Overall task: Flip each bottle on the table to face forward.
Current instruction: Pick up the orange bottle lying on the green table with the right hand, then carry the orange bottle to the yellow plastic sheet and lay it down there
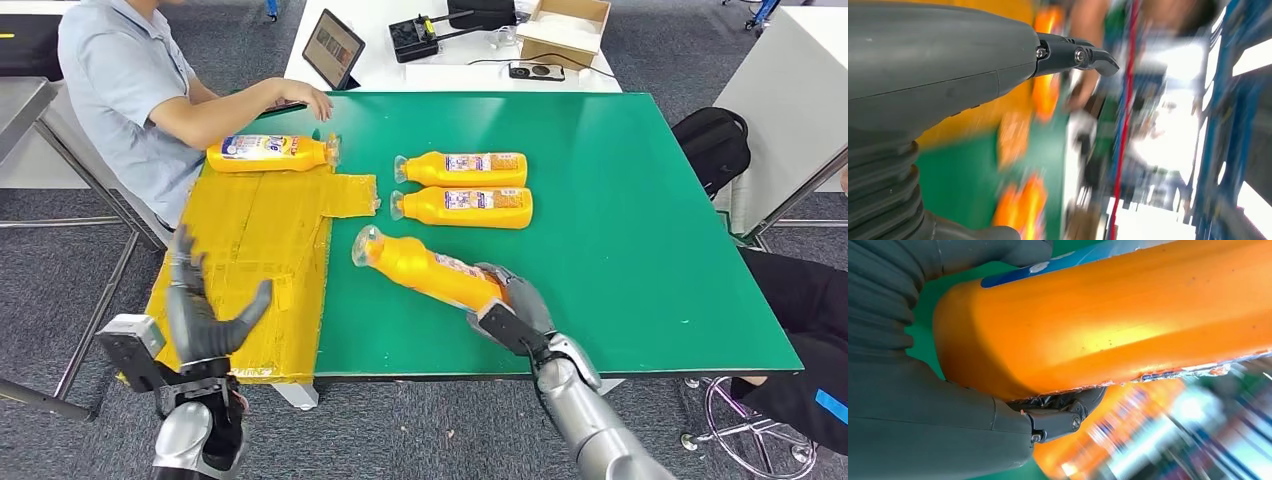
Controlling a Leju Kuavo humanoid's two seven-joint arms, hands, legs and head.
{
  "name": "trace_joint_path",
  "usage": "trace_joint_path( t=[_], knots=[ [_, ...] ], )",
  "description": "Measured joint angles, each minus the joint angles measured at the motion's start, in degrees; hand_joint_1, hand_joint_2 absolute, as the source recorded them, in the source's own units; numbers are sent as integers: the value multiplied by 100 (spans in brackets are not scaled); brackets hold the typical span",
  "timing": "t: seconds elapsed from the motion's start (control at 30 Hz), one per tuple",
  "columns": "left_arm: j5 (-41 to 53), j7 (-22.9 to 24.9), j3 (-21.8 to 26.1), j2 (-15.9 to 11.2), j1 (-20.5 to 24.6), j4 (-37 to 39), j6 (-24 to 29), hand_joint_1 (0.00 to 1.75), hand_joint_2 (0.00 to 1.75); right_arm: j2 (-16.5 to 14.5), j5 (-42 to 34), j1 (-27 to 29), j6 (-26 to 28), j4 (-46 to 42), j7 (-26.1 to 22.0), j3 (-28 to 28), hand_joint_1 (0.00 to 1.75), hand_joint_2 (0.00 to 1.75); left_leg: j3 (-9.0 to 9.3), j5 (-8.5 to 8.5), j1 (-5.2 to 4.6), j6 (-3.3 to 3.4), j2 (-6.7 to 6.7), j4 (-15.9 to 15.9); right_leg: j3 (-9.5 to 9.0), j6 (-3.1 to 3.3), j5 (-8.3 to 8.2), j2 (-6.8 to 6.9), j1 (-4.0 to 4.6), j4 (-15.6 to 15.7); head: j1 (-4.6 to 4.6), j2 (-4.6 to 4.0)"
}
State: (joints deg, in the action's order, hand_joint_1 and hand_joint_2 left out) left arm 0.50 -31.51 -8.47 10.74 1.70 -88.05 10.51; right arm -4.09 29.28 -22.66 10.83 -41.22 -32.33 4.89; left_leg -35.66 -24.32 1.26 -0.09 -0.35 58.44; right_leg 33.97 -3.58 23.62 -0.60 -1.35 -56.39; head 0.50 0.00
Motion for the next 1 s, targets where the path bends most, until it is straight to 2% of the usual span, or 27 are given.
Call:
trace_joint_path(
  t=[0.07, 0.3, 0.43, 0.57, 0.73, 0.87, 1.0],
  knots=[
    [-90, 64, -155, -5, -46, 72, -227, 0, 175, -85, -155, 162, 121, -346, -69, 67, 175, 175, -5, -1, -1, 0, 3, 0, 7, 0, 0, -1, -1, 1, -1, 0],
    [-205, 135, -349, -39, -70, 203, -365, 0, 175, -137, -292, 401, 210, -913, -112, 198, 175, 175, -14, -1, -3, 1, 0, 0, 13, -1, 1, 0, -2, 3, -1, 0],
    [-463, 418, -536, -37, -137, 342, -870, 0, 175, -199, -284, 539, 823, -1232, -477, 300, 175, 175, -14, -1, -3, 1, 2, 0, 15, -1, 0, -1, -2, 2, -1, 0],
    [-1492, 530, -852, 33, -326, 514, -1703, 0, 175, -337, -276, 680, 1339, -1542, -515, 582, 175, 175, -19, -3, -2, 0, 5, 0, 22, 0, 1, -3, -2, 3, -1, 0],
    [-1616, 246, -1197, 57, -506, 406, -1823, 0, 175, -480, -291, 645, 1393, -1331, -477, 1047, 175, 175, -26, -3, -1, 0, 4, 0, 26, 0, 2, -1, -1, 3, 1, 0],
    [-2056, 571, -1371, 52, -527, 344, -2188, 0, 175, -677, -209, 532, 1568, -937, -554, 1395, 175, 175, -26, -1, -1, 0, 5, -1, 26, 0, 2, -2, -1, 1, 1, 0],
    [-1930, 476, -1458, 55, -500, 346, -2009, 0, 175, -943, -211, 297, 1516, -454, -501, 1727, 175, 175, -25, 0, 0, -1, 5, -1, 27, 0, 2, -1, -1, 0, -1, 0]
  ],
)
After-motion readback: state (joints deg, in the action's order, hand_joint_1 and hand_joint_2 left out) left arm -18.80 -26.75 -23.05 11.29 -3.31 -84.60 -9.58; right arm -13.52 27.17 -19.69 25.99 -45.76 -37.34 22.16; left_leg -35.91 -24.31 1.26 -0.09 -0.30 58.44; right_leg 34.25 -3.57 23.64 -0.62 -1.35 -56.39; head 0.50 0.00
